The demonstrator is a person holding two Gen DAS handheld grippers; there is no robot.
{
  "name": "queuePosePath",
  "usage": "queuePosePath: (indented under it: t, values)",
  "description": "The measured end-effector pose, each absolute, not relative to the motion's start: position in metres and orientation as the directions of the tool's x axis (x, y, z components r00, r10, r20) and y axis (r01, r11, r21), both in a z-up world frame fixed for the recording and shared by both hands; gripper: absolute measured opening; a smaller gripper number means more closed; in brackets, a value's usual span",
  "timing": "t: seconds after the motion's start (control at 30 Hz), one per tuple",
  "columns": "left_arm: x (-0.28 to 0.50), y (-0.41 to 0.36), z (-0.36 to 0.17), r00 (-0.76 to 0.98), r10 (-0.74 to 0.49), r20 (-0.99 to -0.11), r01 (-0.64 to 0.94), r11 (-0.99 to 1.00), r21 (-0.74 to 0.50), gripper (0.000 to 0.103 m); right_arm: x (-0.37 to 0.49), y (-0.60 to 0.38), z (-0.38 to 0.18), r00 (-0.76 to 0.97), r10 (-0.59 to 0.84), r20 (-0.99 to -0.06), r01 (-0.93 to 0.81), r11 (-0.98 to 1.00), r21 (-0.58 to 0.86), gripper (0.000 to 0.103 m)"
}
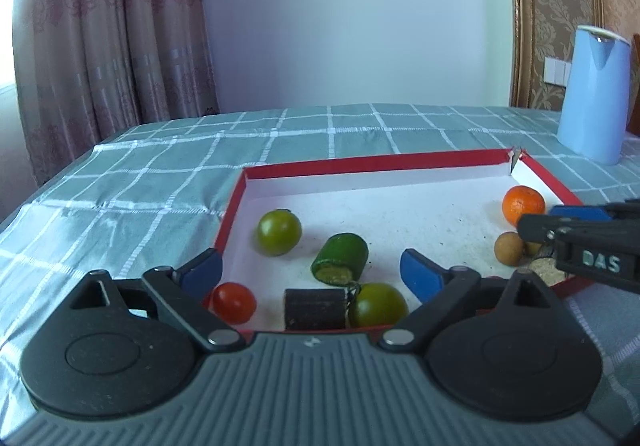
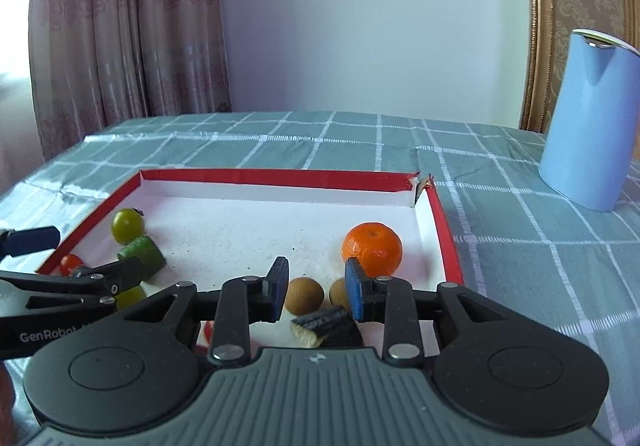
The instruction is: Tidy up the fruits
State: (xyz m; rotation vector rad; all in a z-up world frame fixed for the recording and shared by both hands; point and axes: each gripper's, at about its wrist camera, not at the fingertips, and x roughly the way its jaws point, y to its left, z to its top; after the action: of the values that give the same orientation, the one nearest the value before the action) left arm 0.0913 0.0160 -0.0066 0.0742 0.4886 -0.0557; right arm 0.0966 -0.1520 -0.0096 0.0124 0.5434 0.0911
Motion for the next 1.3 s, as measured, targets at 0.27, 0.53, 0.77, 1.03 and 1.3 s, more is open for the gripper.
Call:
queuePosePath:
  t: [0.27, 0.53, 0.77, 1.03, 1.3]
  values:
    - [0.073, 0.025, -0.009, 0.874, -0.08, -0.48, 0.089, 0.996, -0.003, 0.097, 0.045, -0.144, -0.002, 0.933, 0.029, -0.36, -0.039, 0.999, -0.019, 0.081]
    - [0.052, 0.016, -0.012, 0.892, -0.077, -0.445, 0.104, 0.994, 0.036, 0.1, 0.036, -0.153, -0.013, 0.908, 0.018, -0.418, 0.003, 0.999, 0.049, 0.081]
    - [0.053, 0.015, -0.012, 0.894, -0.068, -0.442, 0.097, 0.994, 0.044, 0.101, 0.035, -0.154, -0.017, 0.902, 0.014, -0.431, 0.013, 0.998, 0.059, 0.081]
    - [0.052, 0.014, -0.013, 0.897, -0.065, -0.438, 0.096, 0.994, 0.05, 0.101, 0.033, -0.152, -0.018, 0.9, 0.021, -0.436, 0.003, 0.999, 0.054, 0.081]
    - [0.052, 0.015, -0.012, 0.897, -0.051, -0.44, 0.08, 0.996, 0.048, 0.103, 0.032, -0.151, -0.018, 0.898, 0.029, -0.438, -0.009, 0.999, 0.049, 0.081]
